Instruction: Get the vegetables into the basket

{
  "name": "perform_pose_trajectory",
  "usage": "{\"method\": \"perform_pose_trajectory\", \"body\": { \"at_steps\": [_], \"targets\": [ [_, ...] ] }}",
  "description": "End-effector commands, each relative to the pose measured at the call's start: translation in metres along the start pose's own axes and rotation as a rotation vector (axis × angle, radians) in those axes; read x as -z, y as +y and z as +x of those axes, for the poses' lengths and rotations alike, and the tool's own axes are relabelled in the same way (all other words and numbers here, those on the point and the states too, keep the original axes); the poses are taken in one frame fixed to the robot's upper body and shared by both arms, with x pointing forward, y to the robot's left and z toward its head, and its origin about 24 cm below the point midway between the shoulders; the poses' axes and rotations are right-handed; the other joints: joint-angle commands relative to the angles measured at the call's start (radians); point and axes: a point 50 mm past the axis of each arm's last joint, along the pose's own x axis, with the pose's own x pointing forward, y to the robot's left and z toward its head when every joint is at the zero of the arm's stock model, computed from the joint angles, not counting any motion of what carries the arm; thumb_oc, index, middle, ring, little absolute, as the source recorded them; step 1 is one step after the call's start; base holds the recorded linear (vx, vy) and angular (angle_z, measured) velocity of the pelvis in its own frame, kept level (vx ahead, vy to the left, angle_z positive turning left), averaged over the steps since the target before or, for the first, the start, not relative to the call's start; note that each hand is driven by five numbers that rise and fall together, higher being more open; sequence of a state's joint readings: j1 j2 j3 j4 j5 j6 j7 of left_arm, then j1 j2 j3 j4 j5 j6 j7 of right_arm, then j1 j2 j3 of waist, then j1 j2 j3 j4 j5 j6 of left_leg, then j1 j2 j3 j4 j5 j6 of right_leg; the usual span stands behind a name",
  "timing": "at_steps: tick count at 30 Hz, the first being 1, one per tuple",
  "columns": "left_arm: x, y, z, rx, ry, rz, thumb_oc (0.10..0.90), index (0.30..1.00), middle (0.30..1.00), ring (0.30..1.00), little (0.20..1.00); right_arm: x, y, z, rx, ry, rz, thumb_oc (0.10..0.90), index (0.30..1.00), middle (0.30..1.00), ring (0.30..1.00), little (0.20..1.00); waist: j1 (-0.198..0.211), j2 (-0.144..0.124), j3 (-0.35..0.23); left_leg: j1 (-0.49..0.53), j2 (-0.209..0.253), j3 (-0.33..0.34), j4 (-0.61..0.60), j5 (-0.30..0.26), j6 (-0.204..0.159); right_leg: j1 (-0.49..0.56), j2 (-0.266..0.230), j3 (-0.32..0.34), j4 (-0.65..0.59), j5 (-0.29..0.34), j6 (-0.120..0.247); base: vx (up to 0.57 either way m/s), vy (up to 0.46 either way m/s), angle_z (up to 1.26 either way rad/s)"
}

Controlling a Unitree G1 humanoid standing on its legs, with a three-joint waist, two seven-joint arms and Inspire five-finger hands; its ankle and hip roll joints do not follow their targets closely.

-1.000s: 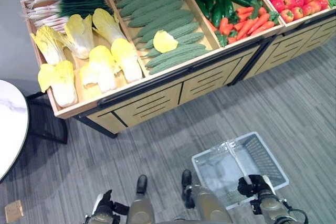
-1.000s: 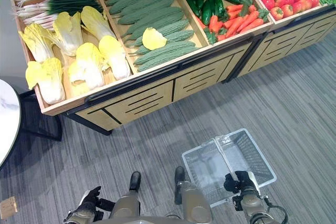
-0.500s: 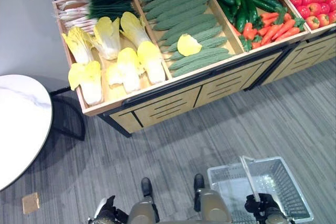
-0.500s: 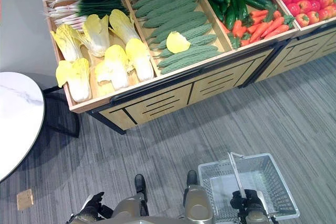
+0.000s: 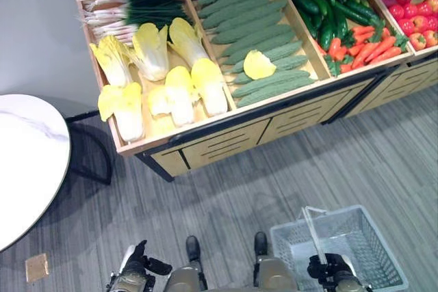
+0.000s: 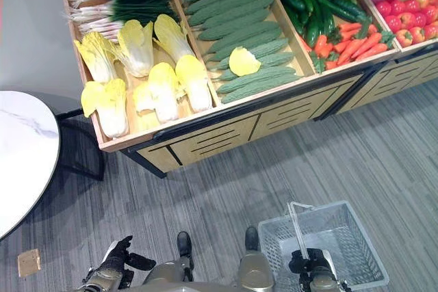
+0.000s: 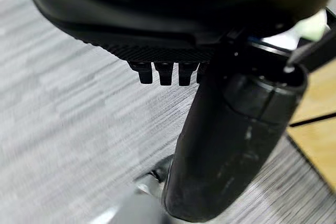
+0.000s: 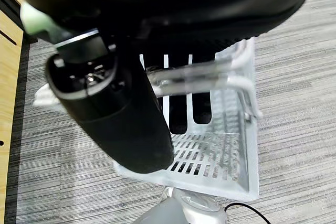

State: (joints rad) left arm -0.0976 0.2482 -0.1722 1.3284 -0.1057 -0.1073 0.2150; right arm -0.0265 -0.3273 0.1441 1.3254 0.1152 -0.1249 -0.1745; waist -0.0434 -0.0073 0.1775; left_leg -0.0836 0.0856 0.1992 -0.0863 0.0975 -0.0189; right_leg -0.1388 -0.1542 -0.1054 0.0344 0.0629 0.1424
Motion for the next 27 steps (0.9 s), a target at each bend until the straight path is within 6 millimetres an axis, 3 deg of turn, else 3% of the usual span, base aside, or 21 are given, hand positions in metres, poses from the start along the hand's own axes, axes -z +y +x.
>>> {"method": "perform_pose_trajectory", "body": {
  "at_steps": [1,3,4,5,6,9,13,16,17,19,20,27],
  "targets": [
    [-0.002,0.04,0.003,-0.236,0.019,-0.233,0.9,1.0,1.0,1.0,1.0,0.003,0.0,-0.002,0.008,-0.033,-0.029,0.4,0.3,0.3,0.3,0.3,0.012,-0.036,-0.005,-0.002,0.049,-0.029,-0.001,-0.004,-0.085,0.015,-0.041,0.043,-0.032,0.032,0.037,0.05,-0.06,0.14],
    [0.001,0.075,0.0,-0.522,0.047,-0.47,0.9,1.0,1.0,1.0,1.0,0.007,0.005,-0.004,0.015,-0.041,-0.046,0.4,0.3,0.3,0.3,0.3,0.017,-0.039,-0.014,0.012,0.054,-0.032,-0.001,-0.005,-0.095,0.037,-0.036,0.034,-0.041,0.023,0.037,0.05,-0.058,0.09],
    [0.0,0.075,0.0,-0.523,0.036,-0.457,0.9,1.0,1.0,1.0,1.0,0.007,0.005,-0.004,0.013,-0.042,-0.052,0.4,0.3,0.3,0.3,0.3,0.015,-0.039,-0.019,0.011,0.056,-0.031,-0.001,-0.003,-0.097,0.036,-0.035,0.034,-0.044,0.025,0.036,0.03,-0.044,0.01],
    [-0.003,0.094,-0.003,-0.645,0.015,-0.528,0.9,1.0,1.0,1.0,1.0,0.011,0.005,-0.005,0.017,-0.044,-0.07,0.4,0.3,0.3,0.3,0.3,0.014,-0.04,-0.024,0.019,0.061,-0.029,-0.001,-0.003,-0.104,0.043,-0.033,0.033,-0.046,0.022,0.037,0.02,-0.038,0.01],
    [-0.01,0.102,-0.004,-0.68,-0.02,-0.535,0.9,1.0,1.0,1.0,1.0,0.012,0.004,-0.006,0.02,-0.043,-0.075,0.4,0.3,0.3,0.3,0.3,0.013,-0.039,-0.026,0.022,0.063,-0.03,-0.001,-0.002,-0.106,0.046,-0.032,0.031,-0.047,0.021,0.037,0.02,-0.04,-0.02],
    [-0.053,0.141,-0.017,-0.85,-0.265,-0.563,0.9,1.0,1.0,1.0,1.0,0.017,0.0,-0.007,0.035,-0.042,-0.084,0.4,0.3,0.3,0.3,0.3,0.013,-0.035,-0.036,0.028,0.069,-0.037,-0.001,0.0,-0.114,0.057,-0.027,0.022,-0.052,0.017,0.036,0.0,-0.036,-0.02],
    [-0.127,0.186,-0.07,-1.065,-0.727,-0.502,0.9,1.0,1.0,1.0,1.0,0.032,-0.004,-0.01,0.058,-0.006,-0.068,0.4,0.3,0.3,0.3,0.3,0.012,-0.04,-0.05,0.029,0.075,-0.048,-0.001,-0.001,-0.122,0.069,-0.019,0.011,-0.065,0.016,0.038,-0.01,-0.053,0.03],
    [-0.155,0.192,-0.096,-1.101,-0.892,-0.476,0.9,1.0,1.0,1.0,1.0,0.039,-0.007,-0.011,0.061,0.02,-0.059,0.4,0.3,0.3,0.3,0.3,0.006,-0.042,-0.058,0.028,0.08,-0.052,-0.001,-0.003,-0.124,0.072,-0.015,0.01,-0.077,0.019,0.035,-0.02,-0.046,0.02],
    [-0.183,0.191,-0.115,-1.091,-1.025,-0.463,0.9,1.0,1.0,1.0,1.0,0.04,-0.008,-0.012,0.056,0.023,-0.07,0.4,0.3,0.3,0.3,0.3,-0.008,-0.044,-0.06,0.028,0.086,-0.047,-0.001,-0.002,-0.126,0.07,-0.012,0.015,-0.085,0.026,0.035,-0.04,-0.046,-0.04],
    [-0.196,0.186,-0.116,-1.05,-1.063,-0.455,0.9,1.0,1.0,1.0,1.0,0.037,-0.01,-0.011,0.051,0.01,-0.082,0.4,0.3,0.3,0.3,0.3,-0.019,-0.044,-0.061,0.03,0.09,-0.039,-0.001,-0.002,-0.127,0.068,-0.01,0.022,-0.086,0.028,0.034,-0.05,-0.023,-0.11],
    [-0.241,0.17,-0.137,-0.936,-1.247,-0.425,0.9,1.0,1.0,1.0,1.0,0.026,-0.011,-0.008,0.04,-0.036,-0.114,0.4,0.3,0.3,0.3,0.3,-0.047,-0.044,-0.058,0.036,0.096,-0.023,-0.001,-0.003,-0.13,0.062,-0.005,0.039,-0.089,0.033,0.033,-0.05,-0.003,-0.15],
    [-0.278,0.146,-0.148,-0.784,-1.34,-0.508,0.9,1.0,1.0,1.0,1.0,0.018,-0.009,-0.007,0.019,-0.068,-0.146,0.4,0.3,0.3,0.3,0.3,-0.085,-0.048,-0.054,0.047,0.104,0.006,-0.001,-0.008,-0.13,0.045,0.001,0.073,-0.092,0.044,0.032,-0.01,0.002,-0.19]
  ]
}}
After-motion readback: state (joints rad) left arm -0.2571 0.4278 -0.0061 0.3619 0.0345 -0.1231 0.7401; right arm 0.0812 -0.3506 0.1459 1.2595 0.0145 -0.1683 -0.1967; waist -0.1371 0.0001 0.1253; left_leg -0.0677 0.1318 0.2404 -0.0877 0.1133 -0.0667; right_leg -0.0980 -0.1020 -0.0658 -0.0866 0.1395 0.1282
